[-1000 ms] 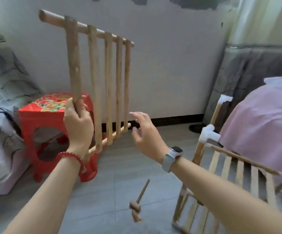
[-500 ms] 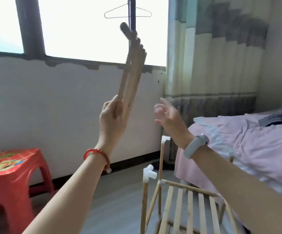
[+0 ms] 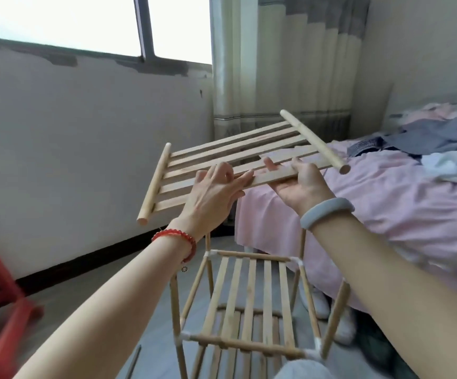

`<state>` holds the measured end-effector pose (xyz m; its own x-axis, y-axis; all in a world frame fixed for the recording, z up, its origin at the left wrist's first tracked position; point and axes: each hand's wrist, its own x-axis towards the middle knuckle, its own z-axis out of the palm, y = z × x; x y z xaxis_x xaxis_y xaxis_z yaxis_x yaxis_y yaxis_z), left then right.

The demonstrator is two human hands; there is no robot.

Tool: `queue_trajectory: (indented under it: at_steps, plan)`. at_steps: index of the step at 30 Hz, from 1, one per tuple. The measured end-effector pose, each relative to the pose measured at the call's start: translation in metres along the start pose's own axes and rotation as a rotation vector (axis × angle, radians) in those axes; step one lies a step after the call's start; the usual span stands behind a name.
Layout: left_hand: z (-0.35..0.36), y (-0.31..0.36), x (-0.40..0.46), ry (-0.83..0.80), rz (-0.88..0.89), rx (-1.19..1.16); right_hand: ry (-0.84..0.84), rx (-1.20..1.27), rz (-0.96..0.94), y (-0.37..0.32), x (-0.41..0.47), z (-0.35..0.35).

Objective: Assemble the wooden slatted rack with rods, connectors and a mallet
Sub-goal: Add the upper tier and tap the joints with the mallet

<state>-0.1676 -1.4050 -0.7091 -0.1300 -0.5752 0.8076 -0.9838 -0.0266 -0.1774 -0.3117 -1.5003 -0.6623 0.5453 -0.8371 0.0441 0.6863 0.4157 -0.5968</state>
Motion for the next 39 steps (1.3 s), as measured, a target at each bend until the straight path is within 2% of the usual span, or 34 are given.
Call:
queue_trajectory:
  at_steps: [2, 4, 6, 9, 12, 14, 16, 20, 28, 39]
  plan:
    - [0.009, 0.005, -0.01, 0.012, 0.0, 0.106, 0.049, 0.082, 0.01, 0.003, 0.004, -0.022]
    - [0.011, 0.009, -0.027, 0.065, -0.03, 0.083, 0.092, 0.133, -0.012, 0.004, 0.014, -0.049]
    - [0.011, 0.004, -0.048, 0.155, -0.14, 0.033, 0.129, 0.183, -0.044, 0.003, 0.024, -0.072]
    - [0.012, -0.014, -0.078, 0.199, -0.525, -0.085, 0.175, 0.288, -0.067, 0.003, 0.033, -0.092]
    - [0.019, -0.028, -0.09, 0.039, -0.903, -0.384, 0.195, 0.285, -0.064, 0.004, 0.042, -0.099]
    - [0.025, -0.033, -0.094, -0.097, -1.03, -0.599, 0.204, 0.247, -0.05, 0.006, 0.047, -0.1]
    - [0.034, -0.036, -0.103, -0.127, -1.064, -0.638, 0.219, 0.215, -0.037, 0.013, 0.051, -0.103]
    - [0.041, -0.032, -0.117, -0.056, -1.155, -0.717, 0.234, 0.217, -0.019, 0.029, 0.049, -0.113]
    - [0.028, -0.034, -0.134, -0.02, -1.253, -0.969, 0.279, 0.221, 0.005, 0.057, 0.056, -0.12]
    - [0.029, -0.036, -0.137, 0.062, -1.253, -0.869, 0.286, 0.196, 0.041, 0.069, 0.056, -0.123]
